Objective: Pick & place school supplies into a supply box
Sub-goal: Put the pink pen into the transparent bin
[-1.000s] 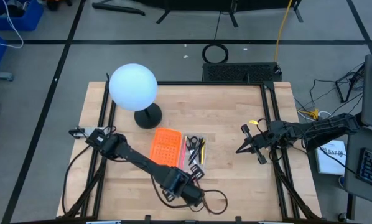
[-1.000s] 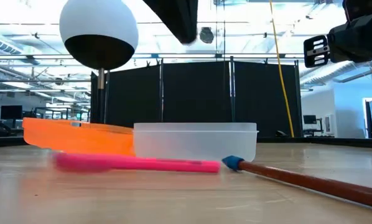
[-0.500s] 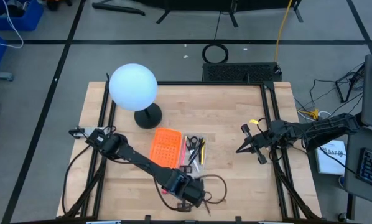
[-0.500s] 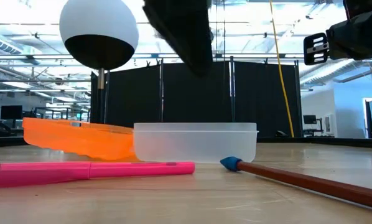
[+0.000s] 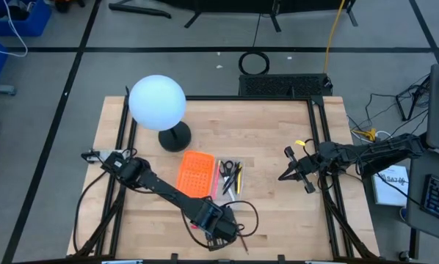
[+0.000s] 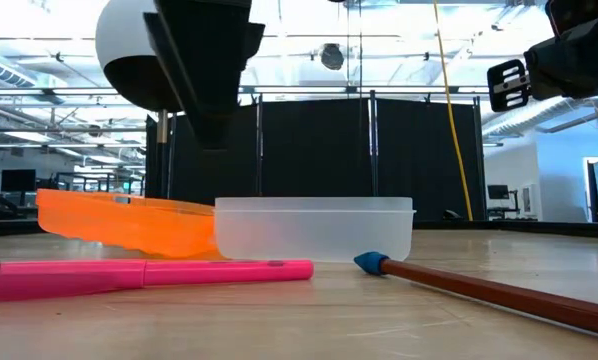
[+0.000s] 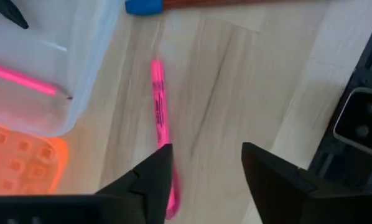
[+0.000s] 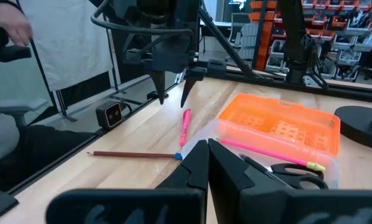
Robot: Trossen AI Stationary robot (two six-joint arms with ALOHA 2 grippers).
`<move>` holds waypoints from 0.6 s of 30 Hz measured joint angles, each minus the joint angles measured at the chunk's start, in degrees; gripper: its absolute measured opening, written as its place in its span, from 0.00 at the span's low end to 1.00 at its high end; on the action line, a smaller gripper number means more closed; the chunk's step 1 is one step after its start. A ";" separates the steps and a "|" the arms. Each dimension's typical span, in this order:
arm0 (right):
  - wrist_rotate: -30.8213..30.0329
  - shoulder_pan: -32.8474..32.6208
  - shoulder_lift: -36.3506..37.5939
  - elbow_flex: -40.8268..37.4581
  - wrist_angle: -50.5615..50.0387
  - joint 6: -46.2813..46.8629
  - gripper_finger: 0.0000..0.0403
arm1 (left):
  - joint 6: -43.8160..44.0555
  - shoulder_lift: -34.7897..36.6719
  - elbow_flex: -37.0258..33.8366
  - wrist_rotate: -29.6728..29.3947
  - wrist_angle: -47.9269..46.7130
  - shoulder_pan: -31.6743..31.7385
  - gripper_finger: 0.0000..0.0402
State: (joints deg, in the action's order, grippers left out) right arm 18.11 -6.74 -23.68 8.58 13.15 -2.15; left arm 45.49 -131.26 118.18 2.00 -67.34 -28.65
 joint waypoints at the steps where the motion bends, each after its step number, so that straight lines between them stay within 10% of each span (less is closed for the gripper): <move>1: 0.00 0.00 0.00 0.00 0.00 0.00 0.00 | 0.88 0.01 -0.38 -0.05 0.59 0.02 0.51; 18: 0.02 0.00 -0.02 0.00 -0.11 -0.11 0.00 | 6.76 0.42 -16.00 4.83 6.45 0.30 0.48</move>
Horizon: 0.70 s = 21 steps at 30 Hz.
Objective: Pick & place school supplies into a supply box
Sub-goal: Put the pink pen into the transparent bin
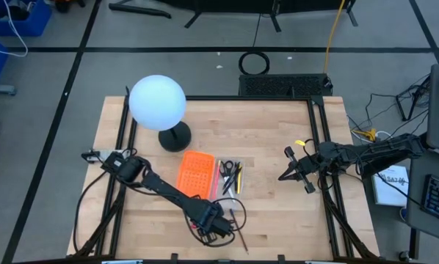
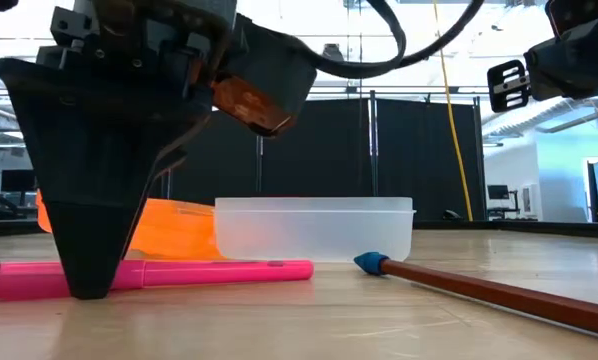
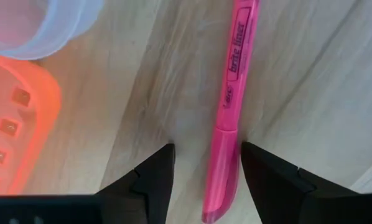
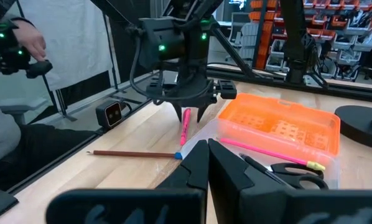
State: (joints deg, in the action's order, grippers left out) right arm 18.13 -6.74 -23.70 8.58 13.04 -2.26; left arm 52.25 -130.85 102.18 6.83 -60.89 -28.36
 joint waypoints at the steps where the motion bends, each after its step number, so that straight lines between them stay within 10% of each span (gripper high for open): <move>1: 0.00 0.00 0.00 0.00 0.02 -0.02 0.00 | -0.06 0.08 -0.43 -0.12 0.74 0.00 0.48; 8: 0.00 0.00 0.00 -0.01 0.20 0.04 0.00 | -1.14 0.06 -1.97 -1.77 2.22 -0.02 0.40; 15: -0.01 0.00 0.00 0.00 0.18 0.07 0.00 | -6.15 0.04 -3.42 -2.14 2.60 -0.24 0.10; 21: 0.00 0.00 0.00 0.00 0.18 0.09 0.00 | -12.03 -0.18 -0.95 -2.45 2.18 -0.91 0.10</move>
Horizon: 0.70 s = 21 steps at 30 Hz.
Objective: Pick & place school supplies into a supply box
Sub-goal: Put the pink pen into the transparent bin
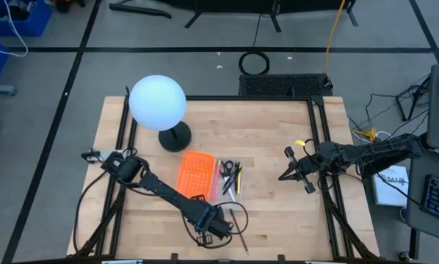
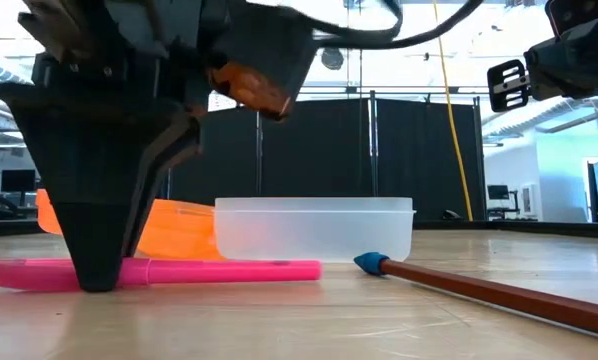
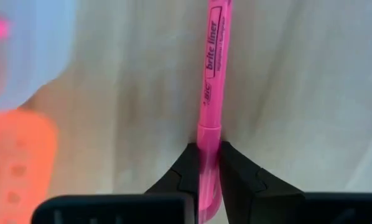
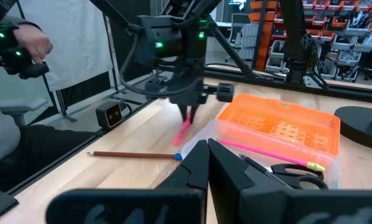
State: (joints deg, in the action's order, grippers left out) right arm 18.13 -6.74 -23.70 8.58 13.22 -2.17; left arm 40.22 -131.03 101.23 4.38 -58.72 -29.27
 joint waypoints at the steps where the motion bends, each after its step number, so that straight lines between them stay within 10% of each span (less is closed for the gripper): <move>1: 0.00 0.01 0.00 0.00 0.01 -0.01 0.00 | -0.64 -0.05 0.97 0.03 -0.21 -0.14 0.10; 13: 0.00 0.01 0.02 0.00 0.25 -0.17 0.00 | -8.04 -0.54 18.53 -10.05 -11.74 -0.33 0.08; 21: 0.00 0.00 0.00 -0.01 0.24 -0.04 0.00 | -32.46 -0.43 27.75 -22.32 -21.99 2.95 0.01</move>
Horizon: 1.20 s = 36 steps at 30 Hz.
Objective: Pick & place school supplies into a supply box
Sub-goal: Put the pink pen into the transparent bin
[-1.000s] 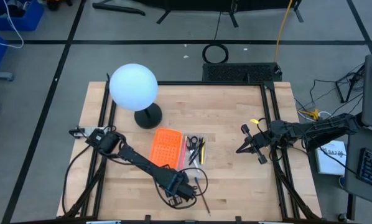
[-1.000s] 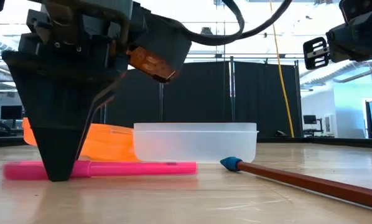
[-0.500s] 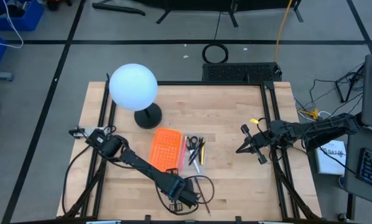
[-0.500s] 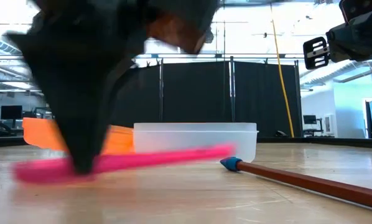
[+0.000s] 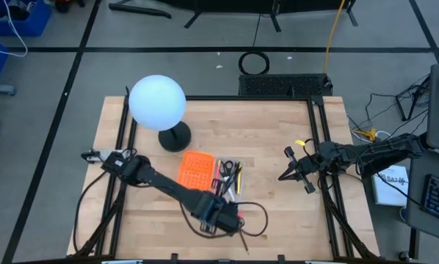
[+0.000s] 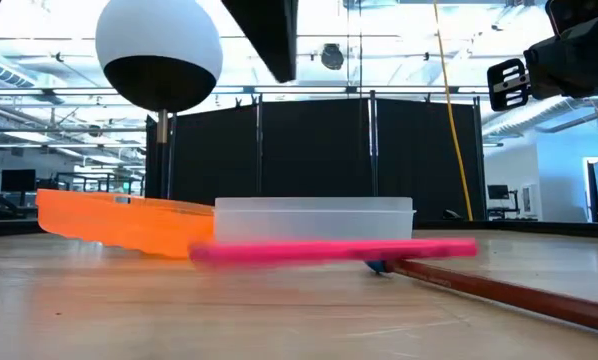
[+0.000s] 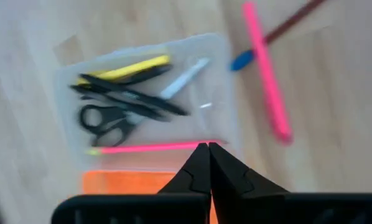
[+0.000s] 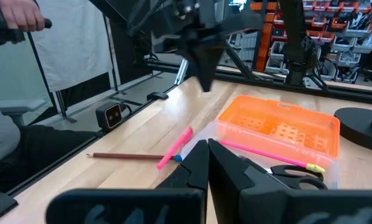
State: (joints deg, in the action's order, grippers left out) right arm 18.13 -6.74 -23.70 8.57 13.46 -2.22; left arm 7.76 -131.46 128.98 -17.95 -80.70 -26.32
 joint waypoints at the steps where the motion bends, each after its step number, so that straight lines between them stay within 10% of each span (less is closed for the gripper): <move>1: 0.00 0.00 0.00 0.01 -0.01 0.00 0.00 | -1.16 0.00 0.35 -0.47 -0.47 0.83 0.01; 20: -2.35 -6.92 -4.87 0.84 2.40 3.22 0.00 | -10.61 9.52 -3.90 4.25 12.12 -0.07 0.00; 36: -42.36 -38.80 -37.79 31.37 -23.74 7.20 0.00 | -7.96 51.04 -74.65 9.98 83.56 3.37 0.00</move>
State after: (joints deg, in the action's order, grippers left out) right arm -24.23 -45.54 -61.50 39.94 -10.27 4.98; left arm -0.20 -80.42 54.33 -7.97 2.86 -22.95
